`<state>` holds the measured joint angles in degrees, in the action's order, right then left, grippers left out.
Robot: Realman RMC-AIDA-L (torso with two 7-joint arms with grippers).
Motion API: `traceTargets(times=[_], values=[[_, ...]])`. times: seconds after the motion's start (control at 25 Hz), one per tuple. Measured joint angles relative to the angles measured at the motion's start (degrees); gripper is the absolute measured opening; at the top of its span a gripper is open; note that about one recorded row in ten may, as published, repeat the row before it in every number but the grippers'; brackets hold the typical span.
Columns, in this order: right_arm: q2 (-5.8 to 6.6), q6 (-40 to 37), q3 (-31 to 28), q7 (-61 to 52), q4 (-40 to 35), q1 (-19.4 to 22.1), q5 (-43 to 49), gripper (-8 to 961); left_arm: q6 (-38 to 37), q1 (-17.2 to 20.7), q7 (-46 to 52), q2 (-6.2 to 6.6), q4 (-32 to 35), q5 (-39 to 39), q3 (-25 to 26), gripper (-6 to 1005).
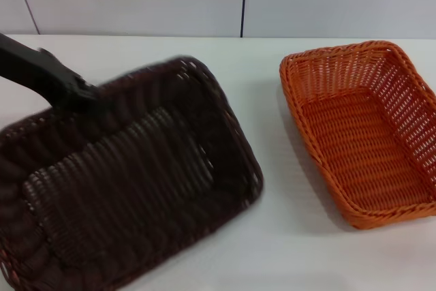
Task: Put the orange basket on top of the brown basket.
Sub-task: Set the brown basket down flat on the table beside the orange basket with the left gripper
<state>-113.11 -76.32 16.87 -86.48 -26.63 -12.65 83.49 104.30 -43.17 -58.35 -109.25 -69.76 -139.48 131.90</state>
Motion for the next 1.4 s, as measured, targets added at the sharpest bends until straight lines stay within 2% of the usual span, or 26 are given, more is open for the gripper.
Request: traceTargets(times=[0.16, 0.4, 0.44, 0.48, 0.68, 0.88, 1.24, 1.4], values=[[0.0, -0.17, -0.11, 0.0, 0.0, 0.0, 0.0, 659, 0.13, -3.57, -5.08, -1.34, 5.93, -0.14, -1.08, 205], [0.0, -0.24, -0.06, 0.0, 0.83, 0.07, 0.0, 659, -2.92, -7.61, -11.78, -4.86, 12.29, -0.19, -4.26, 204], [-0.01, -0.23, -0.07, 0.0, 0.91, 0.11, 0.0, 659, -2.92, -7.61, -11.78, -4.86, 12.29, -0.19, -4.26, 204], [0.0, -0.24, -0.04, 0.0, 0.92, 0.13, 0.0, 659, -5.28, -8.71, -12.94, -5.95, 14.52, -0.31, -5.79, 203], [-0.13, -0.23, 0.0, 0.0, 0.97, 0.34, 0.0, 659, -9.44, -10.61, -14.76, -7.84, 18.42, -0.44, -8.43, 203], [-0.21, -0.26, 0.0, 0.0, 1.16, 0.51, 0.0, 659, -11.03, -11.43, -15.81, -8.35, 20.52, -0.34, -10.82, 202], [-0.33, 0.12, -0.1, 0.11, 1.43, 0.3, 0.0, 659, -16.1, -11.3, -15.04, -8.82, 20.22, 0.29, -12.75, 201], [-0.33, 0.15, -0.13, 0.13, 1.57, 0.27, 0.0, 659, -20.02, -10.86, -12.25, -8.9, 19.81, 0.32, -17.52, 201]])
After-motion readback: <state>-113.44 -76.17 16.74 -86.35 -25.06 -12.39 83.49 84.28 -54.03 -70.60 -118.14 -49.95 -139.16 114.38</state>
